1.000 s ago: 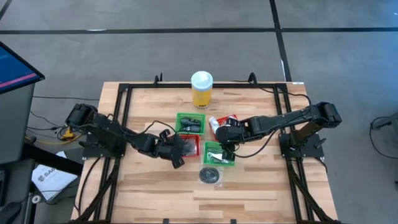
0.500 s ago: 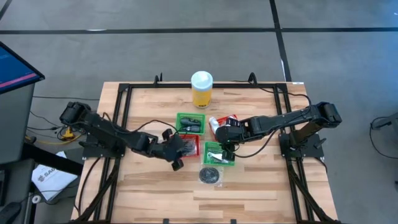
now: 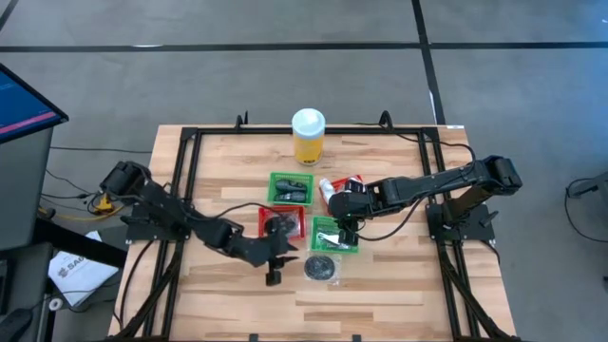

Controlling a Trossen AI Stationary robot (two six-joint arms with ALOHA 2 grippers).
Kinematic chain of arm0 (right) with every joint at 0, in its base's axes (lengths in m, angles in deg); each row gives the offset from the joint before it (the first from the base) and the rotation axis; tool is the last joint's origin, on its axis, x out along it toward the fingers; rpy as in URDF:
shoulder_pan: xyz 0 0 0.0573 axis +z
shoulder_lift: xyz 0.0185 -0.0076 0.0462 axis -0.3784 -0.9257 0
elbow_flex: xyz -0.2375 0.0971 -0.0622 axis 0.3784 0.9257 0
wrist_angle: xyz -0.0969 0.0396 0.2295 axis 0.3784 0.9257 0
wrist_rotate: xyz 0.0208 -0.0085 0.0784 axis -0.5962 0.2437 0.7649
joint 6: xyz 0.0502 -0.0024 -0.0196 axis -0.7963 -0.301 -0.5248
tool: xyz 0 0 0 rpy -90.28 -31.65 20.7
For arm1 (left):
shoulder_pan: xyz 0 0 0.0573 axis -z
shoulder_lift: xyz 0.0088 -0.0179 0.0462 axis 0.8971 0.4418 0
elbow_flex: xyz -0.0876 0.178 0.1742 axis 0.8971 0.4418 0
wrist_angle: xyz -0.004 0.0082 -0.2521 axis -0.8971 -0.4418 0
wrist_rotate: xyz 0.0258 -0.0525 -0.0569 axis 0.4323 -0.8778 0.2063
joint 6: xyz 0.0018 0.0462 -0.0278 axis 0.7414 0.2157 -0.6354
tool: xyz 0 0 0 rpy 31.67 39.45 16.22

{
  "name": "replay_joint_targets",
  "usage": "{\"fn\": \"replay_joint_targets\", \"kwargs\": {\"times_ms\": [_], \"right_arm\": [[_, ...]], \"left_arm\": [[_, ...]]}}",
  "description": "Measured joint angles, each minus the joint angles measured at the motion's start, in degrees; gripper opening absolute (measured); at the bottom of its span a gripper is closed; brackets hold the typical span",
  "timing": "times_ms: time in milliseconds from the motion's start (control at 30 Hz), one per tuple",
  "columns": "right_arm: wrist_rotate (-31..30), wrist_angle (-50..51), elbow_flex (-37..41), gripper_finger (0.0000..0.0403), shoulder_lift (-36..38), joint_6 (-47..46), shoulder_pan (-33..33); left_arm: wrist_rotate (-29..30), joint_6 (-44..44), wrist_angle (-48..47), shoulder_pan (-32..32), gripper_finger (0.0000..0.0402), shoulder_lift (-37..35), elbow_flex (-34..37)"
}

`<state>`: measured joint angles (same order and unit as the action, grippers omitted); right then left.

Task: Pick & Place Travel size toiletries
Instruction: Put the hairbrush into the left red bin

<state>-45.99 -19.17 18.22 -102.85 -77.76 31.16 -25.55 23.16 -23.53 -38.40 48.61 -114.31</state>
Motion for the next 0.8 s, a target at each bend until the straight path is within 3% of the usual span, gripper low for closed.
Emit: {"fn": "replay_joint_targets", "kwargs": {"times_ms": [233,433,567,800], "right_arm": [[0.0,0.0,0.0,0.0136,0.0,0.0,0.0],[1.8,-0.2,0.0,0.0136,0.0,0.0,1.5],[5.0,-0.5,0.0,0.0136,0.0,-1.4,4.9],[5.1,-2.3,-0.1,0.0136,-0.7,-7.0,13.2]], "left_arm": [[-5.9,1.5,5.2,0.2,0.0099,4.6,0.0],[-6.1,1.5,5.7,0.2,0.0099,6.0,0.0],[-6.1,1.5,6.3,0.2,0.0099,6.0,0.0],[-6.3,1.4,6.8,0.2,0.0099,6.0,0.0]]}}
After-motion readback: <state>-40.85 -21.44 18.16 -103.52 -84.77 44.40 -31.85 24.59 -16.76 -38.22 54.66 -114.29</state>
